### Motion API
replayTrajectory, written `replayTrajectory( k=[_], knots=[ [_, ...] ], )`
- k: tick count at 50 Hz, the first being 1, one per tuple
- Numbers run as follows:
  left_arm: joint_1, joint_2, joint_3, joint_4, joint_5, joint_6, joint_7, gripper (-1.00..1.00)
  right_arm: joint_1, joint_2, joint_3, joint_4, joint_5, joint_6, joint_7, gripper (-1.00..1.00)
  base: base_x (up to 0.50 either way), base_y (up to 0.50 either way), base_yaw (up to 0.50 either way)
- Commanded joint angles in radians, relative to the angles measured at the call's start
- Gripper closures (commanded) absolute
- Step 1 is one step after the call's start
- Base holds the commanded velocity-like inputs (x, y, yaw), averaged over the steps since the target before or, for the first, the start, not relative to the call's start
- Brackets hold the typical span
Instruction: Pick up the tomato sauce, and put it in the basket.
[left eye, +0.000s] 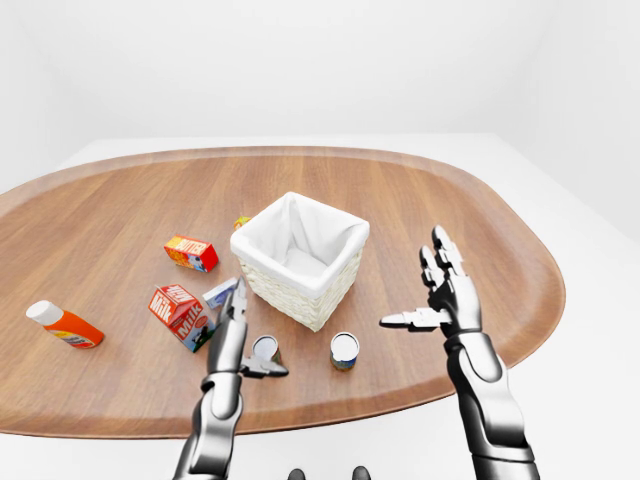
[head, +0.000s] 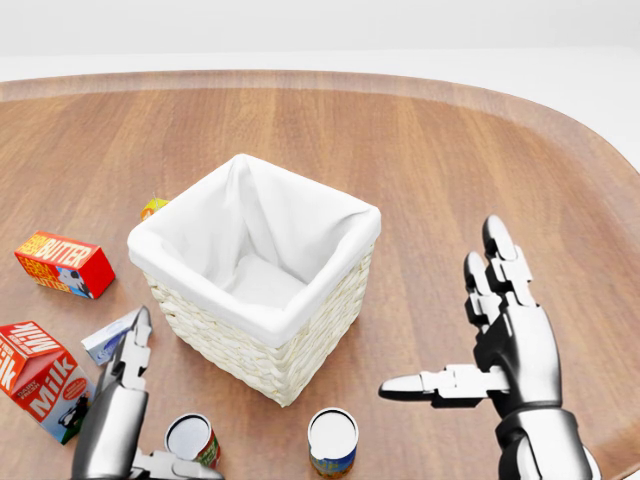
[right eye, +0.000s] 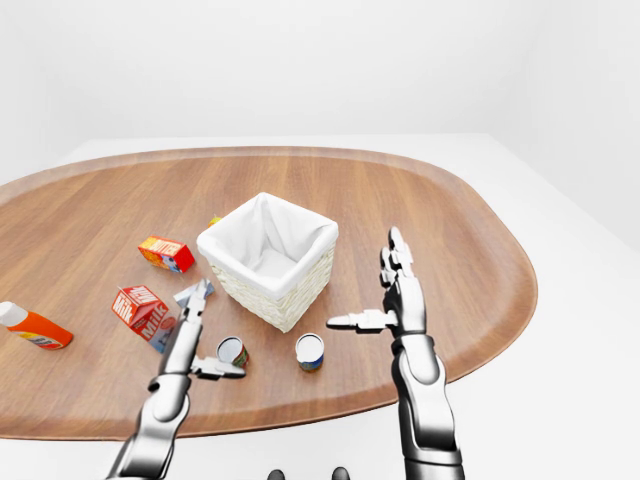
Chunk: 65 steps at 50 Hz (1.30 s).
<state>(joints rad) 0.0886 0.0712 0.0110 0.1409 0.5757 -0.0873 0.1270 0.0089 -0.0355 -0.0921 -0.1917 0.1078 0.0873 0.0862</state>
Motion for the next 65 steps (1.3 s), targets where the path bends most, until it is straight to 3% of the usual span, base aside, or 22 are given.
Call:
replayTrajectory(
  k=[1,65],
  knots=[
    [-0.006,0.002,-0.006,0.032,0.012,0.0,0.012,-1.0,-0.003,-0.001,-0.003,0.002,0.002,0.0,-0.001,-1.0,0.0,0.0,0.0],
    [-0.042,0.006,-0.039,0.157,0.099,0.0,0.102,-1.0,-0.001,0.001,0.002,0.023,0.001,0.0,0.001,-1.0,0.0,0.0,0.0]
  ],
)
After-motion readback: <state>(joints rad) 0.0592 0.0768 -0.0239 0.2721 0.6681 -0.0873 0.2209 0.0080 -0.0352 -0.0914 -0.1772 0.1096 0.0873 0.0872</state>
